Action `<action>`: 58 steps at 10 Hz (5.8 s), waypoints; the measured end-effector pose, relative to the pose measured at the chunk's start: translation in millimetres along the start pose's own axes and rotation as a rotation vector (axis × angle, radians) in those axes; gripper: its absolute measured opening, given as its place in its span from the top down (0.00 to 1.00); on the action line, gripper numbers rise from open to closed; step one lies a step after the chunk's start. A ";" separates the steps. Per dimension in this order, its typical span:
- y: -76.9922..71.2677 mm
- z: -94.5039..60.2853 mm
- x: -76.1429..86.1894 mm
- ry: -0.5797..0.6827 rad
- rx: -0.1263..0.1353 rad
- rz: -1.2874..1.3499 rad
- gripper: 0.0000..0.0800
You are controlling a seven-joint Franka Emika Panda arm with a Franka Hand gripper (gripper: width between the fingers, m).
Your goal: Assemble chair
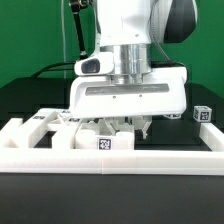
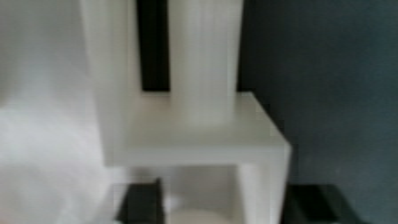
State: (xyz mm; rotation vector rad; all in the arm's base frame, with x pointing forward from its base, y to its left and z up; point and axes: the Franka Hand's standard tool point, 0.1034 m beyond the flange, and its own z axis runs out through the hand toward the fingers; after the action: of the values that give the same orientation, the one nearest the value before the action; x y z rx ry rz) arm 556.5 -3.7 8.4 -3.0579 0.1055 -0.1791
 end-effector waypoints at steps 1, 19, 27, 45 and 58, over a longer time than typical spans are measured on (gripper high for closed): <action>-0.2 0.0 0.0 0.000 0.000 0.000 0.73; -111.8 0.8 16.4 0.010 0.042 -0.111 0.96; -124.0 5.7 36.1 0.026 0.051 -0.119 0.96; -34.0 -49.3 -25.9 0.035 -0.013 -0.066 0.19; -31.5 -30.1 -71.9 -0.749 0.031 0.021 0.19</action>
Offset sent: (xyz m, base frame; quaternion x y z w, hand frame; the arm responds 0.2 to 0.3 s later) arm 0.0000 0.0000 0.0000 0.0000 0.0000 0.0000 1.0000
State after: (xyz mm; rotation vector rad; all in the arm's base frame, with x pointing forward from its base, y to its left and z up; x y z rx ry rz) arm 483.7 30.7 32.5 -2.8639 0.0819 0.9363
